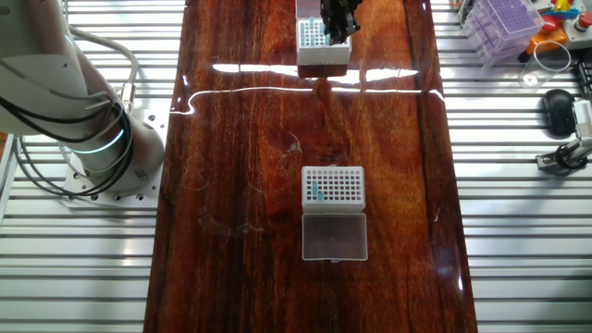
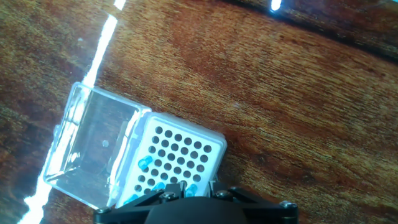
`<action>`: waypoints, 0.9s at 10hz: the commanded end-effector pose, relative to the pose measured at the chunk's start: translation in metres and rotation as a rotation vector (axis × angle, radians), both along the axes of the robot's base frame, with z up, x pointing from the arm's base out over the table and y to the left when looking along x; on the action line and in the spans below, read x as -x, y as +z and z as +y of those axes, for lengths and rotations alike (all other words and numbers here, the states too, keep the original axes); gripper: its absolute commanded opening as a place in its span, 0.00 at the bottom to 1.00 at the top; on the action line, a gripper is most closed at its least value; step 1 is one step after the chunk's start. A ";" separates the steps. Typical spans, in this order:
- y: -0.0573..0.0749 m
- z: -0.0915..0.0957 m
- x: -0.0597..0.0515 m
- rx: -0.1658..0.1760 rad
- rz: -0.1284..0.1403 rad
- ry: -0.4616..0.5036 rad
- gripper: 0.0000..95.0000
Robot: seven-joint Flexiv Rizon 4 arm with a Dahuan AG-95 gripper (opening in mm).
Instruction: Transfer all medium pipette tips from one holder to another
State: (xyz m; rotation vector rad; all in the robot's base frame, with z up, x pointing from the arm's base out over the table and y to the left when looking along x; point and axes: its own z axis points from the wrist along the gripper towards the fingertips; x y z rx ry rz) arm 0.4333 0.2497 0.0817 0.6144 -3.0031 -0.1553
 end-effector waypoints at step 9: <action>-0.004 0.002 0.005 0.006 0.001 0.006 0.20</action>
